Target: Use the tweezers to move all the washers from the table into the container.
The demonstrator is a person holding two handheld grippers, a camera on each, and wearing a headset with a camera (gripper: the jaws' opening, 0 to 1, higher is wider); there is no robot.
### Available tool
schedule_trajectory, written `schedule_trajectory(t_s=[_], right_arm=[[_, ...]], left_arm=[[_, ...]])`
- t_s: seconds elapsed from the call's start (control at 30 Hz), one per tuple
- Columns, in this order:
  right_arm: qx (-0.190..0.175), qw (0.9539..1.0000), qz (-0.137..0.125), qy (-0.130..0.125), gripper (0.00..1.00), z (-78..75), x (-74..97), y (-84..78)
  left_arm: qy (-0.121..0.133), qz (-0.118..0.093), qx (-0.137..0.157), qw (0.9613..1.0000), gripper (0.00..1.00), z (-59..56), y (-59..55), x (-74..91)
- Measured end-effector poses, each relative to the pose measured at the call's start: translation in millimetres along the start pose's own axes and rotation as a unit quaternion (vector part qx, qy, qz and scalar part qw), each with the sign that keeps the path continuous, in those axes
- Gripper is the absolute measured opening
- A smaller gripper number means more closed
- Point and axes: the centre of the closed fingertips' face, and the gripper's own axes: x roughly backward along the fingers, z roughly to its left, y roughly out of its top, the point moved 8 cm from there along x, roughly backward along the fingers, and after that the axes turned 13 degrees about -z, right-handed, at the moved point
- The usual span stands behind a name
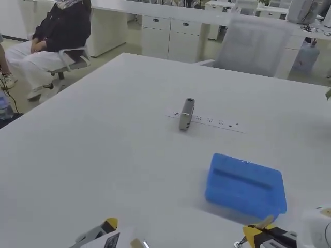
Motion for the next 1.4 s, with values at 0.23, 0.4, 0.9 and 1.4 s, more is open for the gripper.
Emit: schedule_trajectory(t_s=[0.23, 0.4, 0.9, 1.4], right_arm=[[0.021, 0.9998, 0.006, 0.001, 0.02, 4.3, 2.2, -0.3], [0.019, 0.9996, 0.02, 0.003, 0.02, 3.1, -1.0, 3.1], [-0.005, 0.9999, -0.008, 0.005, 0.02, -7.0, 10.3, 39.1], [0.002, 0.9988, -0.041, -0.025, 0.02, -34.5, 7.0, 65.8]], left_arm=[[0.0, -0.001, 0.001, 1.0, 0.83, -0.1, 0.1, 0.0], [-0.003, -0.002, -0.001, 1.0, 0.84, -0.8, 0.2, 0.0], [-0.005, -0.003, -0.002, 1.0, 0.84, -1.6, 0.2, -1.5], [-0.004, -0.001, -0.002, 1.0, 0.83, -1.3, -0.9, -2.5]])
